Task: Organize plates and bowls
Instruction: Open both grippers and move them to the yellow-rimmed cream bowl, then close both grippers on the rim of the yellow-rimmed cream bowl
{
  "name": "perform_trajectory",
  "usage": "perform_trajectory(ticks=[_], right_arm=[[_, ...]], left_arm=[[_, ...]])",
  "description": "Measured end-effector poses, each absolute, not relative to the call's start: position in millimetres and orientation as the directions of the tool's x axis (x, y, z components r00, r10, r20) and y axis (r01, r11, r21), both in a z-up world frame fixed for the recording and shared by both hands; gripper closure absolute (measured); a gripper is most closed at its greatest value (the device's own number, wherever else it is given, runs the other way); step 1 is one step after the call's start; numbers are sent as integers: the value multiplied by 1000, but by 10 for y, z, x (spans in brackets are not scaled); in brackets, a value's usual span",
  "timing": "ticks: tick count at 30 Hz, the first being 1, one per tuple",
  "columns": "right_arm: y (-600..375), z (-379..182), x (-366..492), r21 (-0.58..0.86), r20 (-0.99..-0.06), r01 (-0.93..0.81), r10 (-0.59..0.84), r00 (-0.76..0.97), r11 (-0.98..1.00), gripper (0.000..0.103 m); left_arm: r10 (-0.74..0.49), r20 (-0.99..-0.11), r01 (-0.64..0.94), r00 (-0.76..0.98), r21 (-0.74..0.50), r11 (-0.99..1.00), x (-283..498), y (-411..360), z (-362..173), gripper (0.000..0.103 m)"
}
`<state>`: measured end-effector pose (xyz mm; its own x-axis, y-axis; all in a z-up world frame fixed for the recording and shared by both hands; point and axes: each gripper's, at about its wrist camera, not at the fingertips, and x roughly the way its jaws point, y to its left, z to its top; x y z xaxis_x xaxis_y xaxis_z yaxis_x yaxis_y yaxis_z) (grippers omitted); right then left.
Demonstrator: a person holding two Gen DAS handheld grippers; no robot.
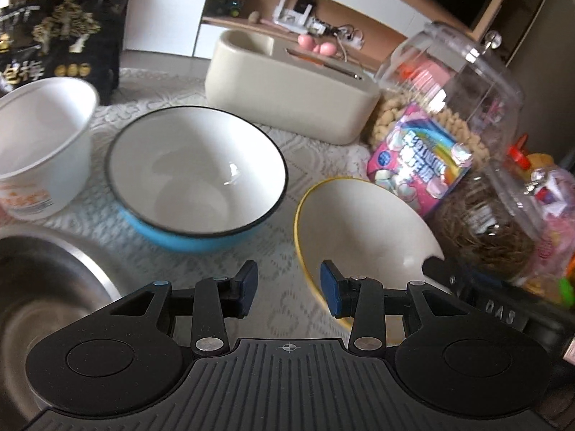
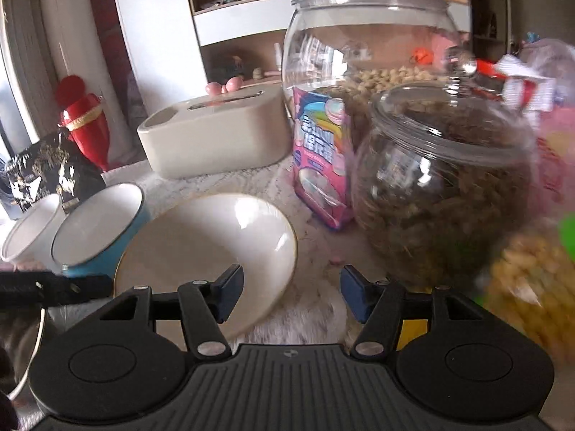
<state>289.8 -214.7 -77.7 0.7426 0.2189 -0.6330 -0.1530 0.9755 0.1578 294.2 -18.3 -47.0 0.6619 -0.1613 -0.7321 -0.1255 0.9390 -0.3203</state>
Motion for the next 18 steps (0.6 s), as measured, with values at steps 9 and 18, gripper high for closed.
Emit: perform_trajectory(ticks=[9,18], right_arm=[[-1965,-1030,3524,136,-686,-206,242,686,969,46],[-1845,-1202,3488,164,-731,-277,305,610,947,67]], left_arm=[[-182,-785,-92,593,-290,952,3304,-405,-754,67],[-216,-793,-34,570,-286,958,3316,-461,-816,79]])
